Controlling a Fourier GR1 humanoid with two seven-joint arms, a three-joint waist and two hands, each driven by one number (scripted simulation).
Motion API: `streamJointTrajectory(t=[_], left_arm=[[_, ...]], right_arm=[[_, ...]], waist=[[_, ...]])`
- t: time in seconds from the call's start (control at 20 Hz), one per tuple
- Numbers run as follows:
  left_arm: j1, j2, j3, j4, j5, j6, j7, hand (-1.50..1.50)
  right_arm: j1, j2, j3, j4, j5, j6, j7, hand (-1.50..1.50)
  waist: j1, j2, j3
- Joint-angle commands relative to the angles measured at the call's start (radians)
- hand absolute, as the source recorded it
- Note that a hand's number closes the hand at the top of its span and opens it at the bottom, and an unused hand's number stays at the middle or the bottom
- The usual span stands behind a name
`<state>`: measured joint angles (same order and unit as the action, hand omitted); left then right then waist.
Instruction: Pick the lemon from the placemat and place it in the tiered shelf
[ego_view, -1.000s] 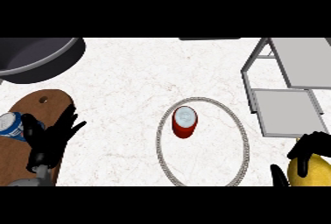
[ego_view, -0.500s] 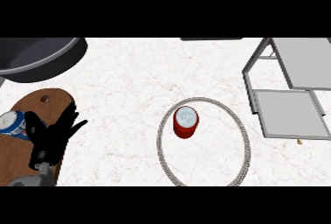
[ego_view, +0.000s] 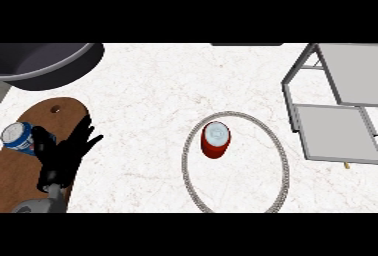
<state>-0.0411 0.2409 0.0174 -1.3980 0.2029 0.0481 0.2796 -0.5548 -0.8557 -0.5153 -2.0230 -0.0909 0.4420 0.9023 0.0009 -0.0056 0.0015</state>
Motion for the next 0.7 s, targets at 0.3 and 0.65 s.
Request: streamJointTrajectory(t=[0.3,0.65], left_arm=[[-0.026,-0.003,0.018,0.097,-0.017,-0.023,-0.014,0.0],[-0.005,-0.02,-0.012,-0.029,-0.036,0.009,0.075,0.0]], right_arm=[[-0.148,-0.141,0.098,0.366,0.007,0.096,-0.169,1.5],[-0.21,-0.121,0.208,0.57,0.186,0.051,-0.371,1.5]], waist=[[0.01,0.01,-0.003],[0.022,0.009,-0.002]])
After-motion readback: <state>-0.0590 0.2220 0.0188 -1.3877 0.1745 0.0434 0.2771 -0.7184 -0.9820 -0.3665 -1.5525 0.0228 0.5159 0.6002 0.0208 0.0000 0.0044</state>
